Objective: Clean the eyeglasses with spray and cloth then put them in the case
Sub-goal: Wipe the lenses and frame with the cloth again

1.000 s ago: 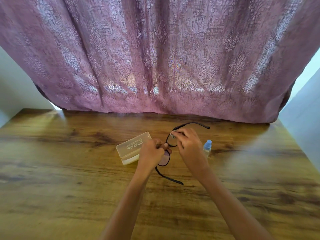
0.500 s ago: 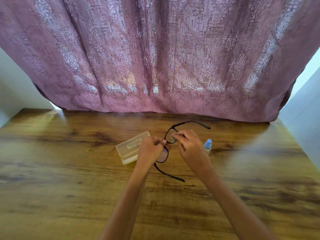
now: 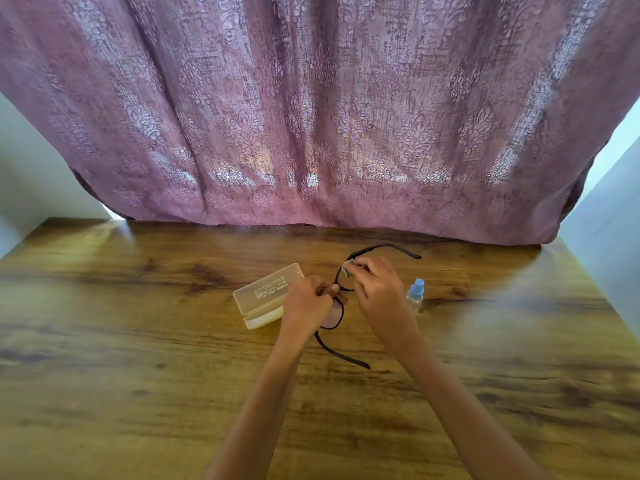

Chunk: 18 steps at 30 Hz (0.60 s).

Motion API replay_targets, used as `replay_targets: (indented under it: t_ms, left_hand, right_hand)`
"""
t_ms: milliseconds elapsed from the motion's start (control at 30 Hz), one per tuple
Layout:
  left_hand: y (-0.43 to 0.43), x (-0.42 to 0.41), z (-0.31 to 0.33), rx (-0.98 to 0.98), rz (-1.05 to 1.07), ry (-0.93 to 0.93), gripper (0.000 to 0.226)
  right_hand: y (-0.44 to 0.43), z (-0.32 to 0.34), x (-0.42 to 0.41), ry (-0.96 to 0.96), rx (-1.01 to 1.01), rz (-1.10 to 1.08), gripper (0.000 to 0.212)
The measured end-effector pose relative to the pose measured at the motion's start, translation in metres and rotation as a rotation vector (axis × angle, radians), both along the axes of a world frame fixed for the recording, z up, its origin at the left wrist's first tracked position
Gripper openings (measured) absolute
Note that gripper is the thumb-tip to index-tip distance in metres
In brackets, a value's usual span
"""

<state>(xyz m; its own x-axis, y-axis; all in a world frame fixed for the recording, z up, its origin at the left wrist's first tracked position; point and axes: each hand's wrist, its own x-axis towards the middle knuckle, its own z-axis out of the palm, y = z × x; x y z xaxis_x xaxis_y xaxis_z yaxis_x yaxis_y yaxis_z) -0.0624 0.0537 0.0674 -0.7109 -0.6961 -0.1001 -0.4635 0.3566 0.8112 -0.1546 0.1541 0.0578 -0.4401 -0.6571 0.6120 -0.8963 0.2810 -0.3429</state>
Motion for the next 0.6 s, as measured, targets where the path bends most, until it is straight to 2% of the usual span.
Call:
replay_targets:
  t_ms: [133, 267, 367, 467, 567, 600]
  left_hand:
    - [-0.001, 0.001, 0.001, 0.077, 0.033, 0.035, 0.025]
    - [-0.004, 0.0, 0.002, 0.107, 0.06, 0.05, 0.028]
    - [-0.002, -0.003, 0.003, 0.082, 0.054, 0.045, 0.023]
    - [-0.001, -0.004, 0.002, 0.016, 0.043, 0.023, 0.017]
    - [-0.001, -0.005, 0.0, 0.012, 0.039, 0.012, 0.017]
    - [-0.001, -0.005, -0.002, 0.026, 0.037, 0.016, 0.017]
  right_hand:
    - [0.001, -0.005, -0.003, -0.005, -0.018, -0.043, 0.026]
    - [0.005, -0.011, 0.004, -0.07, -0.005, 0.021, 0.023]
    - [0.002, -0.01, 0.009, -0.099, -0.013, 0.06, 0.017]
    - [-0.002, -0.006, 0.009, -0.105, -0.003, 0.072, 0.027]
    - [-0.004, -0.003, 0.001, -0.063, -0.008, 0.025, 0.019]
    - [-0.005, -0.002, -0.002, -0.055, -0.003, -0.002, 0.022]
